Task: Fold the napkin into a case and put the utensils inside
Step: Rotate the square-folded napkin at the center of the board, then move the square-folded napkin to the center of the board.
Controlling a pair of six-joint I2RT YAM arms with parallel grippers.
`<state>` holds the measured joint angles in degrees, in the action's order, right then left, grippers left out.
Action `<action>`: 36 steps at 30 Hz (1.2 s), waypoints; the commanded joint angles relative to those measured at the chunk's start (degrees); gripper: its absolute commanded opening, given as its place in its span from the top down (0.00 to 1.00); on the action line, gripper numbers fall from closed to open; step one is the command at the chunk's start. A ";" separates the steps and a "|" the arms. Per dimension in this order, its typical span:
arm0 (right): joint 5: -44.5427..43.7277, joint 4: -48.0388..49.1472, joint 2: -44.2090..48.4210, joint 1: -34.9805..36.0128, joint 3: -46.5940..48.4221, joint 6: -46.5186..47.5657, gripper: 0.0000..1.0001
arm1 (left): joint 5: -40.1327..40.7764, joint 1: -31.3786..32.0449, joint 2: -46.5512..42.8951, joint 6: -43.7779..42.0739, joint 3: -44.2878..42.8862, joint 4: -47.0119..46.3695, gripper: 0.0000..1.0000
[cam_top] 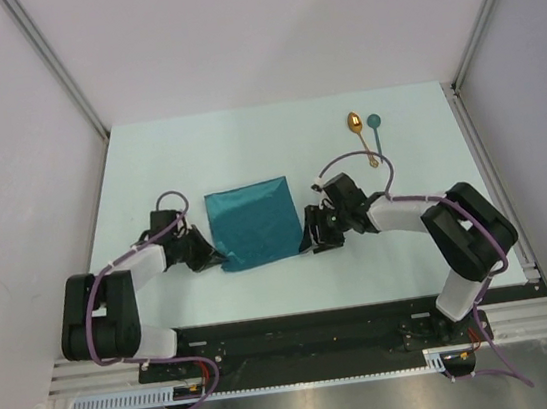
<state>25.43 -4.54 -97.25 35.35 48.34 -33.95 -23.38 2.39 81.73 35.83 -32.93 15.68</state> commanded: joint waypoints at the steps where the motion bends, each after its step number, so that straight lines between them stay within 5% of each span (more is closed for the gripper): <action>1: -3.70 -2.22 3.64 -3.09 -1.58 2.31 0.45 | -2.64 5.33 0.63 5.55 6.21 -3.45 0.99; 6: -7.50 -7.76 6.90 -7.57 -2.19 7.40 0.44 | -2.90 17.78 -5.60 18.61 11.12 -11.79 0.88; 9: -8.38 -9.17 8.13 -9.51 -2.54 8.81 0.44 | -4.39 25.17 -5.71 21.82 11.31 -17.62 0.67; 13: -7.33 -8.83 10.24 -11.01 -4.65 8.47 0.44 | -2.29 27.23 -9.20 12.44 5.43 -3.25 0.35; 16: -5.32 -6.55 11.29 -10.75 -7.02 6.28 0.42 | 2.45 24.77 -13.52 4.70 -0.81 6.86 0.25; 20: -5.65 0.64 10.51 -8.64 -9.49 0.75 0.41 | 5.10 16.70 -16.35 -4.95 -11.33 13.14 0.25; 26: -12.51 6.10 6.47 -5.65 -9.31 -8.49 0.51 | 2.55 5.71 -7.58 -16.04 -24.44 17.54 0.27; 36: -13.92 9.63 1.46 -9.42 -8.53 -10.17 0.66 | -2.20 4.37 12.54 -23.27 -35.80 19.30 0.20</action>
<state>14.59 3.97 -92.07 28.14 39.57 -44.56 -24.18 6.87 87.85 17.50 -65.63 32.86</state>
